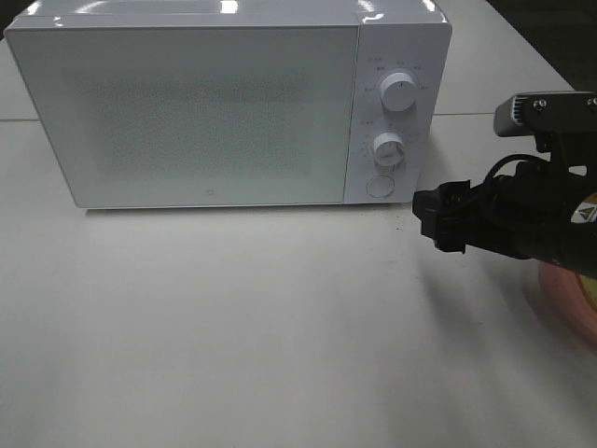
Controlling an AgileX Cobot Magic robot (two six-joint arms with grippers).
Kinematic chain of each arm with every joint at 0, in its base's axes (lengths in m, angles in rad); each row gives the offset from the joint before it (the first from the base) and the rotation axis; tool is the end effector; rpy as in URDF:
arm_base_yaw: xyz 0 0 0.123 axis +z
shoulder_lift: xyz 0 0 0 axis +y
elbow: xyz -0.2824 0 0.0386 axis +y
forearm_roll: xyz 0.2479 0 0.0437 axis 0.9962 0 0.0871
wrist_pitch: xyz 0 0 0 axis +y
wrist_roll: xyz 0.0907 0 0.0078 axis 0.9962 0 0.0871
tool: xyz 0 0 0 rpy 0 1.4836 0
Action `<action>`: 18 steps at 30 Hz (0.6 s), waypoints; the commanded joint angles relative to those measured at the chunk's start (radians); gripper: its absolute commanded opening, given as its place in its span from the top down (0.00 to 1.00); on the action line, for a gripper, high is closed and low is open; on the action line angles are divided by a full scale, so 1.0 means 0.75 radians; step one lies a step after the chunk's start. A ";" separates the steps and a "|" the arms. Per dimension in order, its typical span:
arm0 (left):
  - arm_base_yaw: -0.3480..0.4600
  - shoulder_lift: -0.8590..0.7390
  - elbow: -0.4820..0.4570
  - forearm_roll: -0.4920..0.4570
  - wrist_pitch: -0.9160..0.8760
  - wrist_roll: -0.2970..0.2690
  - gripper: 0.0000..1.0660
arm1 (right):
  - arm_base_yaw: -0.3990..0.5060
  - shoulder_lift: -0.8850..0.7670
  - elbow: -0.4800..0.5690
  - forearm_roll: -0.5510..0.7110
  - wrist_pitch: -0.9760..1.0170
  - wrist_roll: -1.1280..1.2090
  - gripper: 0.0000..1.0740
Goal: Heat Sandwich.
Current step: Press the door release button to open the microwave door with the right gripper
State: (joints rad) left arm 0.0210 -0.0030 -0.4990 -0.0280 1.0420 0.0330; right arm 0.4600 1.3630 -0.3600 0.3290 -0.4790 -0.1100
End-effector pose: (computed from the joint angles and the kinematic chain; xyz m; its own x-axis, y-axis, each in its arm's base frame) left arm -0.0044 -0.0023 0.2784 -0.4371 0.0097 -0.8993 0.0090 0.9999 0.0064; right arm 0.2124 0.0901 0.1818 -0.4488 -0.0202 -0.8934 -0.2413 0.9654 0.0993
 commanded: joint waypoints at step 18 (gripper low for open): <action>0.003 -0.040 0.004 0.000 -0.007 -0.005 0.05 | 0.397 0.264 0.080 0.577 -0.737 -0.188 0.29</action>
State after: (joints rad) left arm 0.0210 -0.0030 -0.4990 -0.0280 1.0420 0.0330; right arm 0.7450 1.5530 -0.3010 0.7350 -0.9940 -0.2380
